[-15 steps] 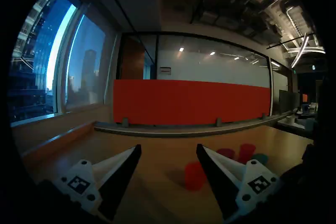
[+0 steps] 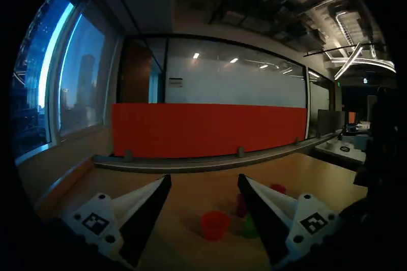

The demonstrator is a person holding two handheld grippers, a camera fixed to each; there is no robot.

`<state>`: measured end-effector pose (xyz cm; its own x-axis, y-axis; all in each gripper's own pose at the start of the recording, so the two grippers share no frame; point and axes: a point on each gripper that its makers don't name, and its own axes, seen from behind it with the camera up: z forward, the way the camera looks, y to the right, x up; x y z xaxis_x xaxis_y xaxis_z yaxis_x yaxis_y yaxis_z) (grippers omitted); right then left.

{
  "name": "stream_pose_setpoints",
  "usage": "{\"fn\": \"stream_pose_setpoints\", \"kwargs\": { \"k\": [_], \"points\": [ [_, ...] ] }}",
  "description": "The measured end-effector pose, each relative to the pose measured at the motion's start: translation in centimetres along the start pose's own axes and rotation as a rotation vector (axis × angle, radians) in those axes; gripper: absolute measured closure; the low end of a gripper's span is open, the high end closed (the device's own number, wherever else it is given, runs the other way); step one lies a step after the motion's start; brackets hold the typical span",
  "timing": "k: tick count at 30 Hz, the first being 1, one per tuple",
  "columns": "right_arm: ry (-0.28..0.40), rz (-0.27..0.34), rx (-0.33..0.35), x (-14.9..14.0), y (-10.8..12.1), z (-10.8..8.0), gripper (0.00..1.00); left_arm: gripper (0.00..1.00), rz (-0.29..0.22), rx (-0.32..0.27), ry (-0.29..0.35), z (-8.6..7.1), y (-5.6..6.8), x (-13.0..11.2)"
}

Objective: Pour water

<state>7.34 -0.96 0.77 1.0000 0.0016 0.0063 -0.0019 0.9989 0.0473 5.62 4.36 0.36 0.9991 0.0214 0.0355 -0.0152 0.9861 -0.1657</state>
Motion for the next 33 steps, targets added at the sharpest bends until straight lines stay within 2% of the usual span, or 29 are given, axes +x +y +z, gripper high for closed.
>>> {"fn": "stream_pose_setpoints", "kwargs": {
  "k": [5, 8, 23, 27, 33],
  "points": [
    [-0.003, -0.024, 0.016, 0.4, -0.5, 0.2, 0.0, 0.03, 0.014, -0.031, 0.013, 0.0, 0.6, 1.2],
    [-0.013, -0.03, 0.051, 0.3, -1.3, 0.2, 0.0, 0.03, 0.027, -0.059, -0.002, 0.1, 1.1, 1.3],
    [-0.054, -0.075, 0.418, 0.9, -8.3, -1.7, 0.0, 0.02, 0.058, -0.33, -0.067, -0.2, 5.8, 1.2],
    [-0.076, -0.083, 0.482, 0.7, -9.5, -2.1, 0.0, 0.02, 0.06, -0.383, -0.081, -0.2, 6.6, 0.9],
    [-0.117, -0.111, 0.526, -0.1, -10.2, -2.1, 0.0, 0.03, 0.061, -0.431, -0.127, 0.4, 7.1, -0.5]
  ]
}}
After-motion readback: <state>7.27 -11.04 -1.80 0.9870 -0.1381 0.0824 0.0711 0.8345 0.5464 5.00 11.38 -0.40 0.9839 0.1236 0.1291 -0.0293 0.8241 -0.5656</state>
